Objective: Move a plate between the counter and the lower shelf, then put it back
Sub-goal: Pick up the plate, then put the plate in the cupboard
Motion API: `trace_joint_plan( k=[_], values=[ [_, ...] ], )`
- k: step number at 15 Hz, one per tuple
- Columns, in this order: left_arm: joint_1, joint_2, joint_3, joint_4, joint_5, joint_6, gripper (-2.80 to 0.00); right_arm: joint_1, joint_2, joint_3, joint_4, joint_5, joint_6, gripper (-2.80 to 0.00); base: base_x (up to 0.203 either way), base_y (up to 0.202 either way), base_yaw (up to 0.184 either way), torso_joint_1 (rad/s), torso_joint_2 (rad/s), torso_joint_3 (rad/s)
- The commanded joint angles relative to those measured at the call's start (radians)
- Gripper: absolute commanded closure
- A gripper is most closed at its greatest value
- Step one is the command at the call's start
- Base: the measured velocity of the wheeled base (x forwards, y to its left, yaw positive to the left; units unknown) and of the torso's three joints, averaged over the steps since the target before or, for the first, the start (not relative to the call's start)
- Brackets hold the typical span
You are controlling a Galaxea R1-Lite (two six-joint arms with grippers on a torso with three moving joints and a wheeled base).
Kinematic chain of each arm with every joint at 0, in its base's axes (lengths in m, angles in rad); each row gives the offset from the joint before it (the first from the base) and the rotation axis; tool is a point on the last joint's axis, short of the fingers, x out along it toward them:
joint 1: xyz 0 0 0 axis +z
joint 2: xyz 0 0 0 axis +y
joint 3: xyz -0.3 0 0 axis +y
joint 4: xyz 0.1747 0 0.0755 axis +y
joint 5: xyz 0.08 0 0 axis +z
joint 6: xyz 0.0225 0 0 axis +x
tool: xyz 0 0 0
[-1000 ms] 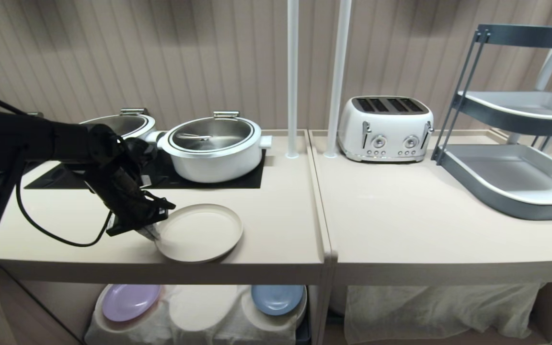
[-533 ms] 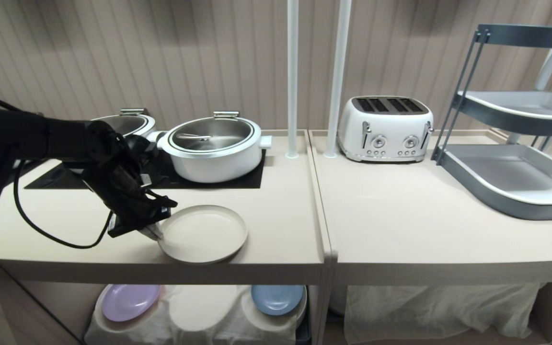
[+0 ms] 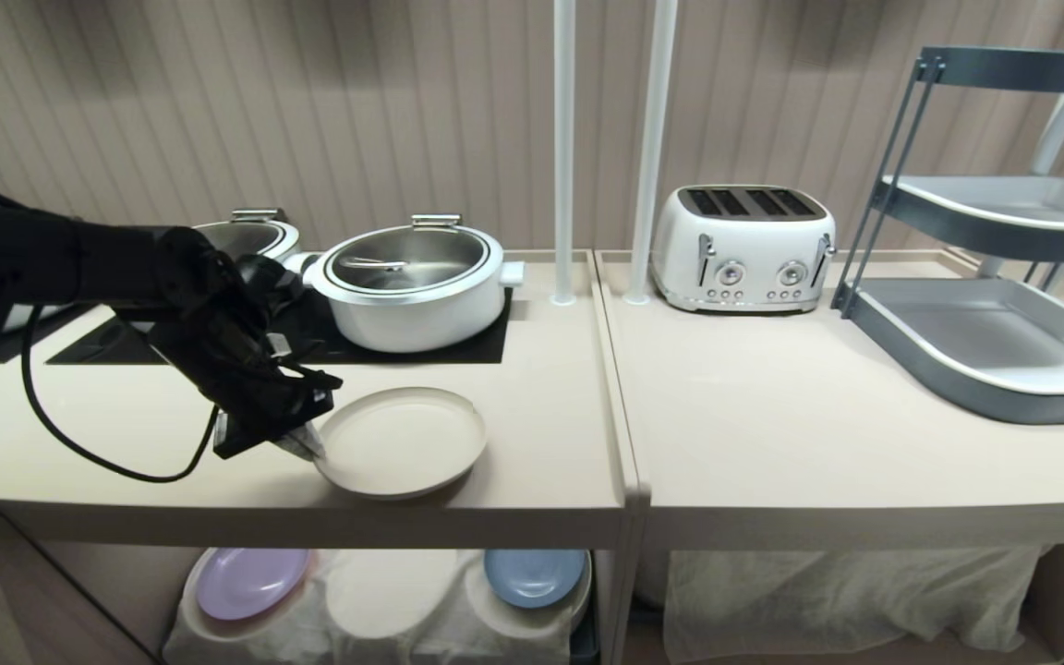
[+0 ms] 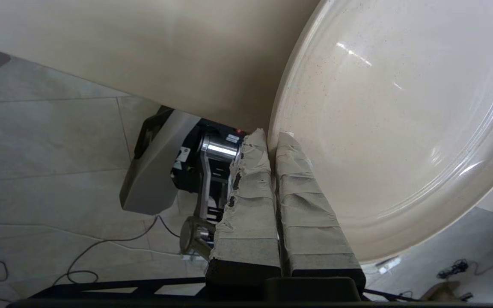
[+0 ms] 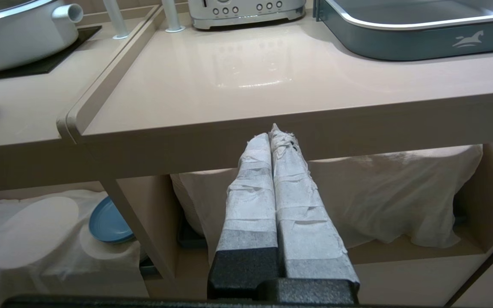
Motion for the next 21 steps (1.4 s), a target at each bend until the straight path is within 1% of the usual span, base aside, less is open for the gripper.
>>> trace_joint_plan(
  k=[1, 4, 6, 10, 17, 19, 21],
  values=[
    [0.0, -0.022, 0.024, 0.004, -0.003, -0.005, 0.0, 0.001, 0.001, 0.0, 0.0, -0.001, 0.001, 0.0, 0.0, 0.0, 0.0, 0.0, 0.0, 0.0],
    [-0.001, -0.062, 0.082, 0.002, -0.006, -0.007, 0.0, 0.0, 0.001, 0.0, 0.0, -0.001, 0.001, 0.0, 0.0, 0.0, 0.0, 0.0, 0.0, 0.0],
    [-0.001, -0.098, 0.113, 0.002, -0.037, -0.007, 0.0, 0.0, 0.001, 0.0, 0.0, -0.001, 0.001, 0.0, 0.0, 0.0, 0.0, 0.0, 0.0, 0.0],
    [-0.017, -0.17, 0.188, -0.01, -0.047, -0.007, 0.0, 0.0, 0.001, 0.0, 0.0, -0.001, 0.001, 0.0, 0.0, 0.0, 0.0, 0.0, 0.0, 0.0],
    [-0.076, -0.321, 0.413, -0.079, -0.048, -0.001, 0.0, 0.0, 0.001, 0.0, 0.0, -0.001, 0.001, 0.0, 0.0, 0.0, 0.0, 0.0, 0.0, 0.0],
    [-0.081, -0.346, 0.441, -0.083, -0.055, 0.001, 0.0, 0.0, 0.001, 0.0, 0.0, -0.001, 0.001, 0.0, 0.0, 0.0, 0.0, 0.0, 0.0, 0.0],
    [-0.079, -0.377, 0.465, -0.083, -0.08, 0.007, 0.0, 0.0, 0.001, 0.0, 0.0, -0.001, 0.001, 0.0, 0.0, 0.0, 0.0, 0.0, 0.0, 0.0]
  ],
)
